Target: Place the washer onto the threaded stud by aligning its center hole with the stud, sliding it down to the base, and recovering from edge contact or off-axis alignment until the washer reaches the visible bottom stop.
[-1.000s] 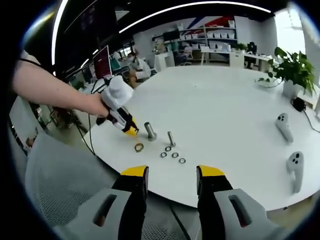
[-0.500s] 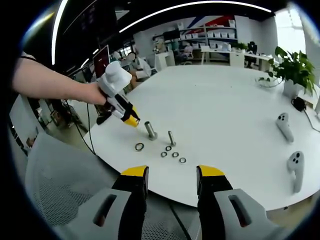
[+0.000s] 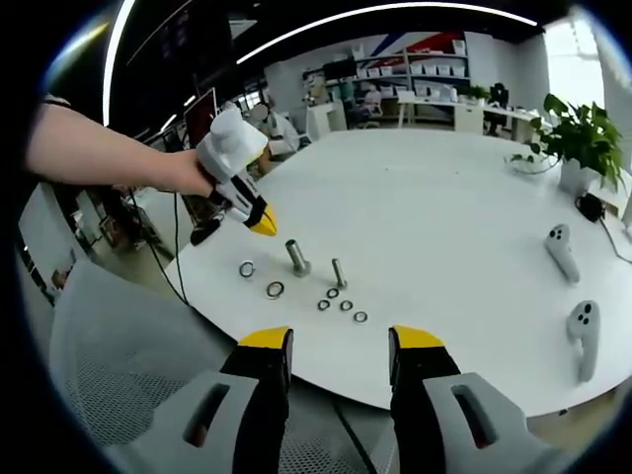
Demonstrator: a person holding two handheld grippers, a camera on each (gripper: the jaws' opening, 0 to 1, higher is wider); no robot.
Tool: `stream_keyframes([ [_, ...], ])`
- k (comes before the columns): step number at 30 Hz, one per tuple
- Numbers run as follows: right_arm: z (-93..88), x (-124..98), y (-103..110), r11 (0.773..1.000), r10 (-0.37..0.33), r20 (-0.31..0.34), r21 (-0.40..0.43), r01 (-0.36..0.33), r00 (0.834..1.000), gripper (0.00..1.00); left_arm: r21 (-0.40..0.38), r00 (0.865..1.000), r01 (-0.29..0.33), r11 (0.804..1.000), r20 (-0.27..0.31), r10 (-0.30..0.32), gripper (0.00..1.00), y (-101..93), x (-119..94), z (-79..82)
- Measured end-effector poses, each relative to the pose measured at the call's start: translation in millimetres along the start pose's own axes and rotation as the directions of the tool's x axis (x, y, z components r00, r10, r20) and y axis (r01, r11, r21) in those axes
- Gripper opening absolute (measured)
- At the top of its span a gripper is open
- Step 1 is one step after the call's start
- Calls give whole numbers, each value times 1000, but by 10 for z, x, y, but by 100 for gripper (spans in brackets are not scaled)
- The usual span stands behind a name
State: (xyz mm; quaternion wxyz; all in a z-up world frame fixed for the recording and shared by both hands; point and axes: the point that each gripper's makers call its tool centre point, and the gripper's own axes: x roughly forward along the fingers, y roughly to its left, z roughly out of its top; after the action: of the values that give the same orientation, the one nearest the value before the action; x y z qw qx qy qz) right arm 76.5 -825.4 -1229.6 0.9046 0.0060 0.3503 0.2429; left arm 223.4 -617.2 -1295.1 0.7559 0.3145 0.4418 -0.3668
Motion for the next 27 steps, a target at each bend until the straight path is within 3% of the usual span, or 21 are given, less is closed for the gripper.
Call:
stream_keyframes([
  [2,6,-7,-13,1000,-7,7,2,7,1000,41,-215,999,43,976,35,-36,0,-61,-62,-256],
  [3,11,-12,-20,1000,-9,11,8,9,1000,41,-209,999,51,977,-2,-52,0,-161,-104,-487],
  [4,13,-11,-21,1000,-9,12,9,9,1000,41,-132,999,13,991,-47,-20,0,-143,-132,-639],
  [5,19,-9,-14,1000,-7,10,10,6,1000,41,-88,996,20,996,-87,-27,0,-187,-136,-800],
  [6,19,-4,-8,1000,-5,7,5,5,1000,41,-116,993,49,992,-103,-61,0,-260,-149,-878],
  [7,9,3,6,1000,2,0,-1,-2,1000,41,-126,994,44,991,-89,-55,0,-177,-93,-917],
  [8,-2,5,13,1000,5,-5,-4,-5,1000,41,-127,995,35,991,-85,-46,0,-125,-85,-952],
  [10,-3,7,14,1000,5,-6,-6,-5,1000,41,-203,997,36,978,-59,-48,0,-94,-102,-953],
  [12,-12,12,16,1000,8,-11,-4,-8,1000,41,-188,998,19,982,-48,-28,0,-79,-127,-955],
  [21,-38,20,34,1000,14,-27,-13,-14,1000,41,-223,998,26,974,-45,-37,0,-138,-194,-973],
  [27,-26,13,24,1000,10,-19,-8,-10,1000,41,-207,997,31,978,-57,-44,0,-143,-167,-963],
])
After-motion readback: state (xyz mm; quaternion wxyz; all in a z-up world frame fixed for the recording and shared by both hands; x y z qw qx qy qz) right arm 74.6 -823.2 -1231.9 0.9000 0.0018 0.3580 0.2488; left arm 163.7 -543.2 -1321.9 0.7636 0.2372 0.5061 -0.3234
